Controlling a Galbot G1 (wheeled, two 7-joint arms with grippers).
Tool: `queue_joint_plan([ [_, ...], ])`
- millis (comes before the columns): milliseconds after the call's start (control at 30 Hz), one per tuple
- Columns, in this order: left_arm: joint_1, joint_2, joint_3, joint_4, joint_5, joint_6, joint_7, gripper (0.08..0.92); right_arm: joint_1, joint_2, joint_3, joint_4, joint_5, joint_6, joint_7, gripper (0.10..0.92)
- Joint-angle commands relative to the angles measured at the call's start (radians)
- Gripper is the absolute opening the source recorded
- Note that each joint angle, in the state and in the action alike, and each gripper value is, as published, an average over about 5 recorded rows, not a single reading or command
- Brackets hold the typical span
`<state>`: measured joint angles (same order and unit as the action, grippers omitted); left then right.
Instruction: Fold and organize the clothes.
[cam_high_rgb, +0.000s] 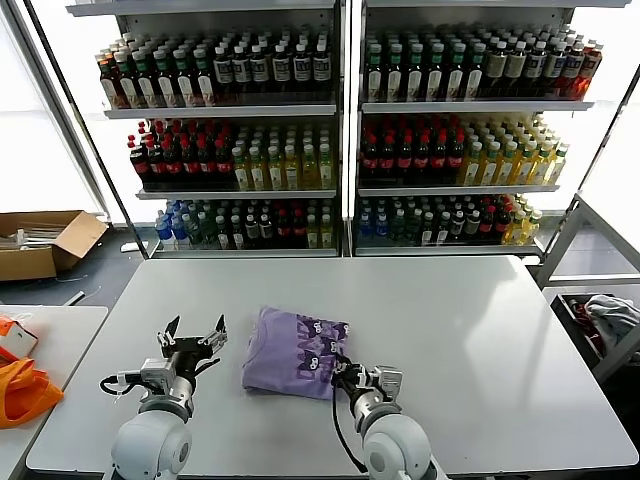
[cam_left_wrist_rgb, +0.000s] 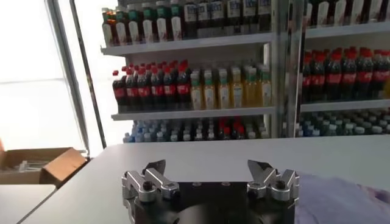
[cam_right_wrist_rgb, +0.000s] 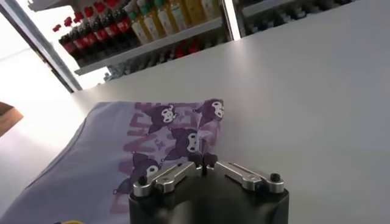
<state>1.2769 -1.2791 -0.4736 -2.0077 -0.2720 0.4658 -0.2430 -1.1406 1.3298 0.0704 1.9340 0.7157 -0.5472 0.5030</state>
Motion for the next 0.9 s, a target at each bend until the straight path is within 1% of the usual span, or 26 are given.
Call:
queue_joint_plan([
  [33, -0.008, -0.016, 0.024, 0.002, 0.005, 0.003, -0.001, 0.823, -0.035, -0.328, 0.25, 0.113, 0.053, -0.035, -0.068, 0.117],
  [100, -0.014, -0.026, 0.041, 0.006, 0.01, 0.004, -0.002, 0.823, -0.047, -0.379, 0.29, 0.091, 0.042, -0.034, -0.087, 0.117],
  [167, -0.018, -0.035, 0.054, 0.008, 0.015, 0.004, -0.002, 0.823, -0.056, -0.391, 0.304, 0.073, 0.013, -0.034, -0.103, 0.117],
  [367, -0.005, -0.041, 0.064, 0.0, 0.024, 0.006, -0.001, 0.823, -0.068, -0.326, 0.263, 0.041, -0.092, -0.034, -0.14, 0.117],
  [467, 0.009, -0.038, 0.056, -0.011, 0.024, 0.007, 0.0, 0.823, -0.065, -0.304, 0.243, 0.006, -0.138, -0.033, -0.153, 0.147],
  [667, 0.029, -0.041, 0.059, -0.02, 0.027, 0.005, 0.004, 0.823, -0.039, -0.238, 0.244, -0.048, -0.261, -0.031, -0.137, 0.311],
  [733, 0.03, -0.044, 0.062, -0.02, 0.029, 0.005, 0.005, 0.823, -0.039, -0.225, 0.257, -0.031, -0.282, -0.03, -0.137, 0.372],
  [900, 0.033, -0.048, 0.071, -0.023, 0.033, 0.005, 0.006, 0.823, -0.045, -0.209, 0.26, 0.087, -0.293, -0.012, -0.18, 0.51],
])
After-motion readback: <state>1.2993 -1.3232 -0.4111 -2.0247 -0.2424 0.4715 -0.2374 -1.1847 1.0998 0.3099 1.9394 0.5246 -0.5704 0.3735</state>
